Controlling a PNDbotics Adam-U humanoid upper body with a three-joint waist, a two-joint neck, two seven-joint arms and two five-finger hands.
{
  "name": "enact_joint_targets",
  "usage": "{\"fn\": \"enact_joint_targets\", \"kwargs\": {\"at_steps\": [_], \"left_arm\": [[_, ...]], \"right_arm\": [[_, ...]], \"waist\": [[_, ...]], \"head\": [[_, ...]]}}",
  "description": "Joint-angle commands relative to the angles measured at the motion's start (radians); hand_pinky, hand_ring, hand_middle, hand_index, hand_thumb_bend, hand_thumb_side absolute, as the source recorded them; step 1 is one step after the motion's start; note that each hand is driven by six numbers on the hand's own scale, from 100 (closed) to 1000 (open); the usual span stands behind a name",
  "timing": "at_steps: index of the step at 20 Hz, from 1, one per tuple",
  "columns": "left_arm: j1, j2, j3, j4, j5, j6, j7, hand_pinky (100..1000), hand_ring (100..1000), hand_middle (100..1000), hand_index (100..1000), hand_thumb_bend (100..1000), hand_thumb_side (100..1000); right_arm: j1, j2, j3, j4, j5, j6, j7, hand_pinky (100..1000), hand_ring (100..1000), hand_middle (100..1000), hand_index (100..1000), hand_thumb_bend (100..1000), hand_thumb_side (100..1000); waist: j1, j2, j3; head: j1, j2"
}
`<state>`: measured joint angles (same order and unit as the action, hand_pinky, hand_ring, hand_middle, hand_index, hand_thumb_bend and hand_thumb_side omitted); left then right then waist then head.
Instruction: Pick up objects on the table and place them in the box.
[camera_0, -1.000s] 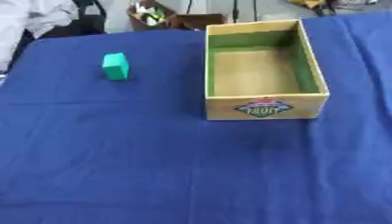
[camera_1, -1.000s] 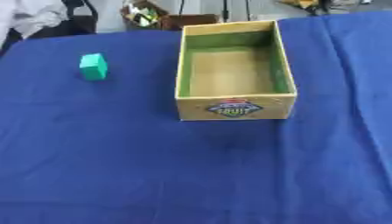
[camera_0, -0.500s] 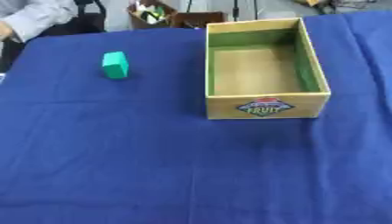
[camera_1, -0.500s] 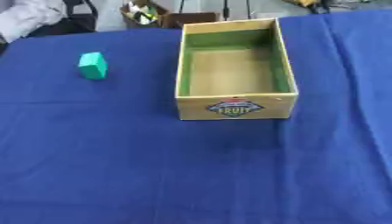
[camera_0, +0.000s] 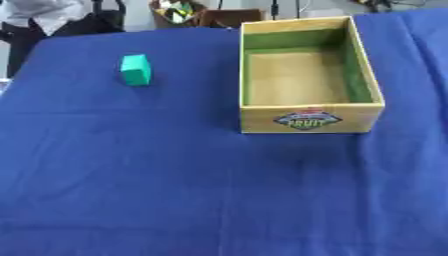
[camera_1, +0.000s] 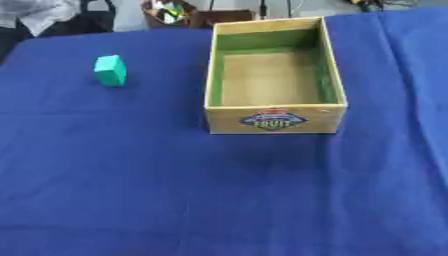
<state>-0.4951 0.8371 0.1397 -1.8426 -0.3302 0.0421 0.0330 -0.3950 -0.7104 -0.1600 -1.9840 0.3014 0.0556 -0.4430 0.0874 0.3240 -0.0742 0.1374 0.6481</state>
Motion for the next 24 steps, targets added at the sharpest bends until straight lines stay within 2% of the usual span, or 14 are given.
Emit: {"fn": "enact_joint_targets", "kwargs": {"at_steps": [1,4,6,9,12,15,20,22,24], "left_arm": [[-0.062,0.091,-0.035,0.061,-0.080,-0.009,-0.113,678,845,826,965,562,1000],[-0.135,0.115,-0.089,0.138,-0.144,-0.036,-0.231,696,851,835,934,594,1000],[-0.185,0.117,-0.126,0.195,-0.172,-0.059,-0.307,704,854,832,962,614,1000],[-0.265,0.103,-0.172,0.300,-0.187,-0.084,-0.407,700,849,834,1000,653,1000],[-0.343,0.069,-0.210,0.409,-0.226,-0.105,-0.481,710,863,884,1000,681,1000],[-0.410,0.020,-0.234,0.506,-0.288,-0.128,-0.519,704,848,851,947,697,1000],[-0.487,-0.047,-0.258,0.656,-0.357,-0.155,-0.566,707,849,829,982,785,996],[-0.504,-0.062,-0.263,0.690,-0.385,-0.167,-0.584,714,852,833,1000,841,950],[-0.513,-0.069,-0.266,0.707,-0.400,-0.186,-0.609,721,859,849,1000,959,904]], "right_arm": [[-0.004,-0.038,-0.011,-0.016,0.006,0.000,-0.003,790,848,817,805,100,1000],[0.000,-0.044,-0.009,-0.016,0.007,0.000,-0.003,790,845,814,804,100,1000],[0.002,-0.048,-0.008,-0.016,0.007,-0.002,-0.004,789,844,812,803,100,1000],[0.000,-0.052,-0.005,-0.016,0.006,-0.002,-0.002,788,842,811,802,100,1000],[-0.005,-0.055,0.000,-0.016,0.004,-0.003,0.002,788,842,810,803,100,1000],[-0.011,-0.054,0.005,-0.016,0.001,-0.007,0.006,792,841,810,803,100,1000],[-0.019,-0.052,0.011,-0.016,-0.004,-0.010,0.014,795,840,808,803,100,1000],[-0.020,-0.051,0.012,-0.016,-0.004,-0.010,0.016,795,839,807,802,100,1000],[-0.020,-0.051,0.012,-0.016,-0.005,-0.009,0.018,796,837,805,802,100,1000]], "waist": [[0.000,-0.015,-0.002],[0.007,-0.009,-0.007],[0.012,-0.003,-0.012],[0.020,0.005,-0.019],[0.026,0.012,-0.024],[0.030,0.017,-0.028],[0.035,0.023,-0.034],[0.036,0.025,-0.036],[0.039,0.027,-0.037]], "head": [[-0.004,-0.015],[-0.004,-0.021],[-0.003,-0.024],[0.000,-0.025],[0.004,-0.029],[0.010,-0.034],[0.021,-0.045],[0.025,-0.048],[0.027,-0.050]]}}
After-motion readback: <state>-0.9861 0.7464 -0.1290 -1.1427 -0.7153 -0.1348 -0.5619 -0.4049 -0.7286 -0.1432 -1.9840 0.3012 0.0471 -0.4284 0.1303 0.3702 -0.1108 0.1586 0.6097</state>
